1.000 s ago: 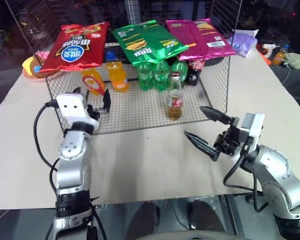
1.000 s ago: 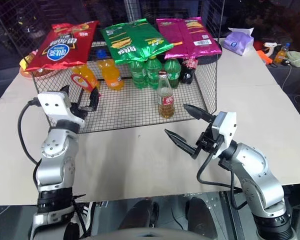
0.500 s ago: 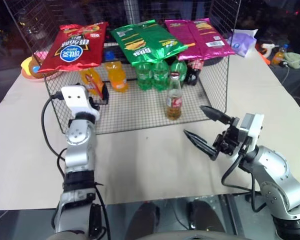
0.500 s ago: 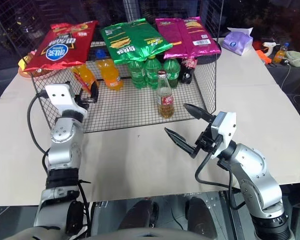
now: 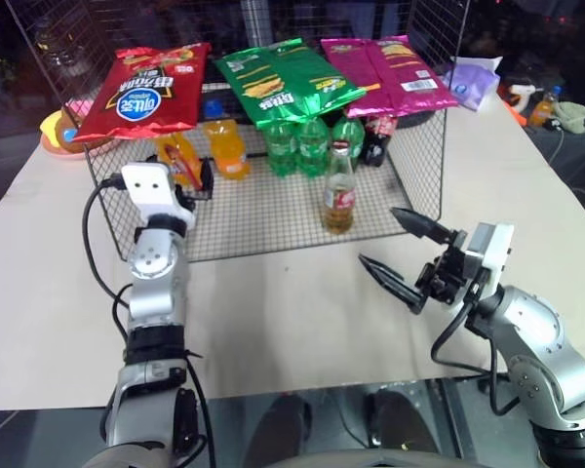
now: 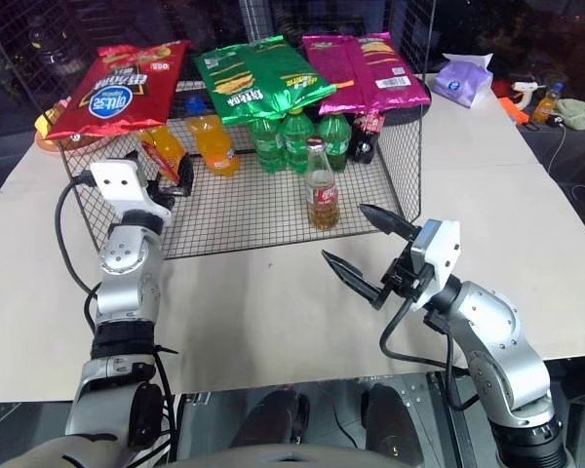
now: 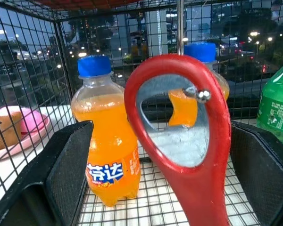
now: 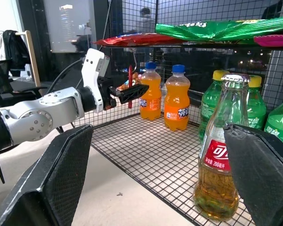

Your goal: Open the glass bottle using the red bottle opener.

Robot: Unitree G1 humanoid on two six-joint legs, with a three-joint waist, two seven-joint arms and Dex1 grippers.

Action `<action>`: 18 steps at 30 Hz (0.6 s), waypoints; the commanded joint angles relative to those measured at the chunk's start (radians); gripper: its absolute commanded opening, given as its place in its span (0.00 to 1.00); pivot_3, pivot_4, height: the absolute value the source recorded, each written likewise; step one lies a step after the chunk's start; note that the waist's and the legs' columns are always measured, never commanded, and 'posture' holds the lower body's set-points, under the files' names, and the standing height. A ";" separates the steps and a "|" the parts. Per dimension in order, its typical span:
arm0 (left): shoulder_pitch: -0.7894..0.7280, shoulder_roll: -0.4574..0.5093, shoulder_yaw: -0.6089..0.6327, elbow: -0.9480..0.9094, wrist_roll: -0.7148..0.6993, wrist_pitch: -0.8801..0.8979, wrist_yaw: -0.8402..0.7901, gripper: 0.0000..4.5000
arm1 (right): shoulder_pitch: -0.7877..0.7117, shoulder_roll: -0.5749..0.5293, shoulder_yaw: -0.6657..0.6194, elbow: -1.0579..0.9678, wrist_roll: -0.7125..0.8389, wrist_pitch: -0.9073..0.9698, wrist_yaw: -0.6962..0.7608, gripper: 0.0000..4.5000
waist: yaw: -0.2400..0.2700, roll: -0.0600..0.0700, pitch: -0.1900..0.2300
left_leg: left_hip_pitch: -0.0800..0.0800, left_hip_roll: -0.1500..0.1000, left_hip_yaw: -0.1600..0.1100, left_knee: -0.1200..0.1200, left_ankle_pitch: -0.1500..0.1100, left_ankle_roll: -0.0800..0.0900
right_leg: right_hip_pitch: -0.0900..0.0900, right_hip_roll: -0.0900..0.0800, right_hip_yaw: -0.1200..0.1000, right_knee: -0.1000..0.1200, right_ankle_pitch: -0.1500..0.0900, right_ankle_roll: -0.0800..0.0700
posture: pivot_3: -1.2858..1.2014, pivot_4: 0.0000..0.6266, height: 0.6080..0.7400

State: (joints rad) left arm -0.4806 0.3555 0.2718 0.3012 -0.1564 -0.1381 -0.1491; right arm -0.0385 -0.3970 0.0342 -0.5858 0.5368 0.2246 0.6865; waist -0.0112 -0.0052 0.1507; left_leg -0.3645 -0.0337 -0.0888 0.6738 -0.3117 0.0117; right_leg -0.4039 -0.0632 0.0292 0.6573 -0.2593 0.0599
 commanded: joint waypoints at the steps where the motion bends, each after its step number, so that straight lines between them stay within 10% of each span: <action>1: -0.033 0.017 0.006 0.009 0.002 -0.031 -0.009 1.00 | -0.001 0.005 -0.002 -0.033 0.004 -0.025 -0.002 0.99 | 0.000 0.000 0.000 | 0.000 0.000 0.000 0.000 0.000 0.000 | 0.000 0.000 0.000 0.000 0.000 0.000 | 0.52 0.24 1.00; 11: -0.112 0.011 -0.015 0.122 0.015 -0.071 -0.034 1.00 | 0.005 0.016 0.009 -0.030 -0.012 -0.037 -0.005 0.99 | 0.000 -0.001 0.000 | 0.000 -0.001 0.000 0.001 0.000 0.000 | 0.000 0.000 0.000 0.001 0.000 0.000 | 0.52 0.24 1.00; 18: -0.128 0.006 -0.016 0.152 0.016 -0.093 -0.036 0.27 | 0.009 0.021 0.008 -0.031 -0.019 -0.041 -0.008 1.00 | -0.001 -0.001 0.001 | 0.000 0.000 0.000 0.001 0.000 0.000 | 0.000 0.000 0.000 0.001 0.000 0.000 | 0.52 0.24 1.00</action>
State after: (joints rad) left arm -0.5865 0.3546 0.2536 0.4623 -0.1413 -0.2036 -0.1844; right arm -0.0273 -0.3810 0.0428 -0.5858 0.5150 0.2074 0.6858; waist -0.0118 -0.0062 0.1512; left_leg -0.3647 -0.0341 -0.0889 0.6747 -0.3116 0.0117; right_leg -0.4042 -0.0631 0.0292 0.6584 -0.2593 0.0599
